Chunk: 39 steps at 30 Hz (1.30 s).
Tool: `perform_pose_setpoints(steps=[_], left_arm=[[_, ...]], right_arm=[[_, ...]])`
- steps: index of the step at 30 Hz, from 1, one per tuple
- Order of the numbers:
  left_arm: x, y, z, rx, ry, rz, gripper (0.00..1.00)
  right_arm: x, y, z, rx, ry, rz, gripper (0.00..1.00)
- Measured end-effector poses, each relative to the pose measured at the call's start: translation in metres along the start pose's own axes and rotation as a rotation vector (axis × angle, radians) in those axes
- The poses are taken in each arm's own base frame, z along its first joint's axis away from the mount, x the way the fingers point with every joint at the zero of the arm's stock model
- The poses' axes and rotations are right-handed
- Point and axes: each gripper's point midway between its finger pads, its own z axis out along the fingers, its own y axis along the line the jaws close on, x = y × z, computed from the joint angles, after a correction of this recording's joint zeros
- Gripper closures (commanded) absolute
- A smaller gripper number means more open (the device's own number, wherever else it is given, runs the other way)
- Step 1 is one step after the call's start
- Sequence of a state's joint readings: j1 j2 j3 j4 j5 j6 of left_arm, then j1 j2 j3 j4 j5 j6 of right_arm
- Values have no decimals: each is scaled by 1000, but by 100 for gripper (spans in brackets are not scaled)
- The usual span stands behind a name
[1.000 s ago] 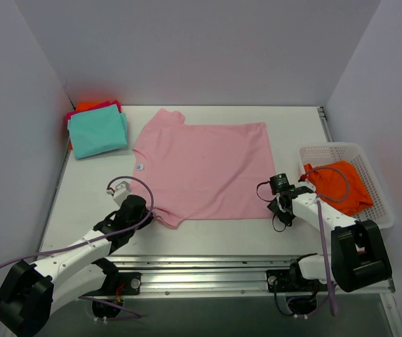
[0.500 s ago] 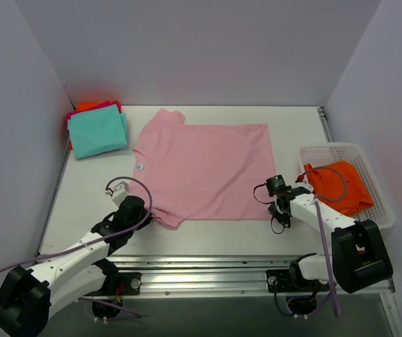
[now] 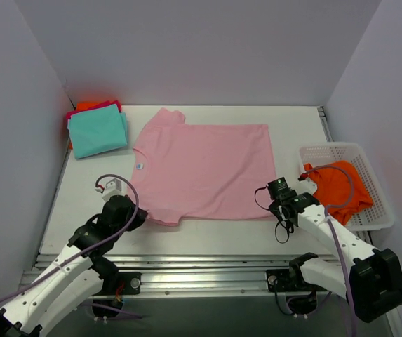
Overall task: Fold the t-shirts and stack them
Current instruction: Grap the side of the flattened tshirt closest away from the robot with both arms, then fold the flattened tshirt in 1/3 of the way
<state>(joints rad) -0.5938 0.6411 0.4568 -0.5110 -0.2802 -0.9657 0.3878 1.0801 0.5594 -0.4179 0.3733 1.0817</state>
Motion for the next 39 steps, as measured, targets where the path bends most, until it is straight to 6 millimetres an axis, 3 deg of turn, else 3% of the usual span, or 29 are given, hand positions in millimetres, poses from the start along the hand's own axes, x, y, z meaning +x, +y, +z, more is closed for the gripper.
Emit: perform_pose_setpoints(steps=[7, 14, 25, 39], left_arm=[[-11, -5, -17, -15, 8, 37, 98], [-24, -21, -12, -46, 20, 95, 98], [-31, -28, 24, -136, 27, 167, 98], [-62, -50, 61, -162, -25, 175, 98]], right_arm=[[-20, 4, -13, -33, -70, 23, 100], [-39, 16, -22, -69, -131, 30, 100], [-49, 30, -12, -62, -165, 21, 100], [-85, 68, 8, -9, -210, 43, 100]])
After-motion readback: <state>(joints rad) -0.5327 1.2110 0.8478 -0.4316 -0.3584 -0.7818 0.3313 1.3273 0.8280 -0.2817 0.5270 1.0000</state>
